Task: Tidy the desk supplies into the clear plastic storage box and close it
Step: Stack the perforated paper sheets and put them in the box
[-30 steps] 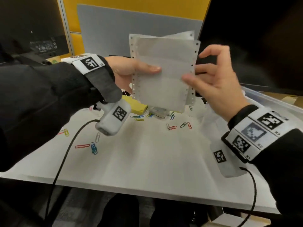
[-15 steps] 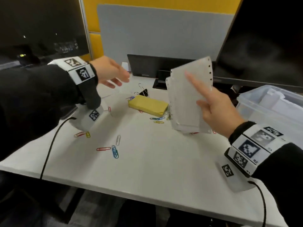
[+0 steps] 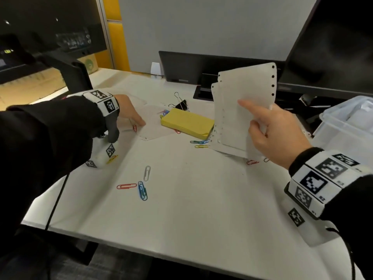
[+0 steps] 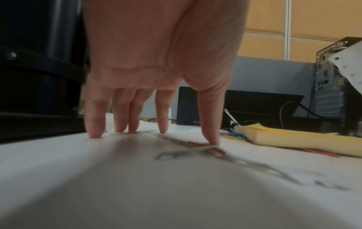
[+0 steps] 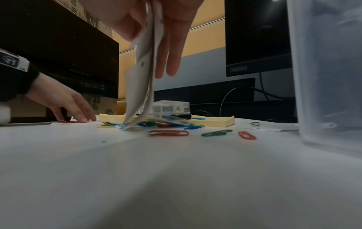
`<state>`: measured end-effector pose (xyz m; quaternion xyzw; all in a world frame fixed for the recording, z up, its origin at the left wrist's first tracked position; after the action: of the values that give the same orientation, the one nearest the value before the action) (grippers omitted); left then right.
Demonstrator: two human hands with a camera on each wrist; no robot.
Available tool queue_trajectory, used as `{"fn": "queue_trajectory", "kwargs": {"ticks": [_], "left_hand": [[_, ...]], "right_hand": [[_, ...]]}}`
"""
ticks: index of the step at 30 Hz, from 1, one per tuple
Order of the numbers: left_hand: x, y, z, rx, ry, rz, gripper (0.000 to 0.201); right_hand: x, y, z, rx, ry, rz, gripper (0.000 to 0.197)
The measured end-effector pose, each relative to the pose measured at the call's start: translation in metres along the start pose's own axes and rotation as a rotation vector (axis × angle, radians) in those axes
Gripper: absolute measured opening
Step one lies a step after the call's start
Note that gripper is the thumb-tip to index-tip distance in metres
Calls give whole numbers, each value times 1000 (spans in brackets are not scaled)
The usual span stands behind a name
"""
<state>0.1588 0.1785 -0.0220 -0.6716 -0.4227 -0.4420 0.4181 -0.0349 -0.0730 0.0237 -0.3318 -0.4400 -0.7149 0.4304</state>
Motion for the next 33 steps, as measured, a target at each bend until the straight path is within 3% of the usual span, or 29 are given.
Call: {"fn": "queue_trajectory", "kwargs": {"ticks": [5,9,14,20,25,29,33], "left_hand": [[-11,6,-20,-72,31,50,73],[-20,5,-23,-40,-14,104,83],[-4,7,-21,-25,69,-34,88],[-20,-4,-25,-40,131,208,98],[-19,0,-27,-53,185,195,96],[-23,-1,-41,-96,180,176,82],[-24,-6,-50,-120,239,242,81]], "right_hand": [[-3,3,-8,-81,166,24,50],[-5,3,-10,-109,209,60,49],[-6,2,-9,-110,224,42,49],[-6,1,-10,-124,229,36,48],[-4,-2,-5,-88,270,15,49],[2,-5,-2,-75,347,-36,47],[3,-7,-2,-91,364,-43,47]]}}
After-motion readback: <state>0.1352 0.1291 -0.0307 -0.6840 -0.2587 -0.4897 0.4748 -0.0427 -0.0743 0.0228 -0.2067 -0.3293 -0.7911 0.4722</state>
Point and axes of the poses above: each hand's wrist, its own y-axis towards the middle knuckle, its own x-axis out of the back of the hand, z = x × y, the point moved 6 cm from there along y, towards the middle knuckle, and after that the axes turned 12 degrees about -x, right-handed, at the moved point
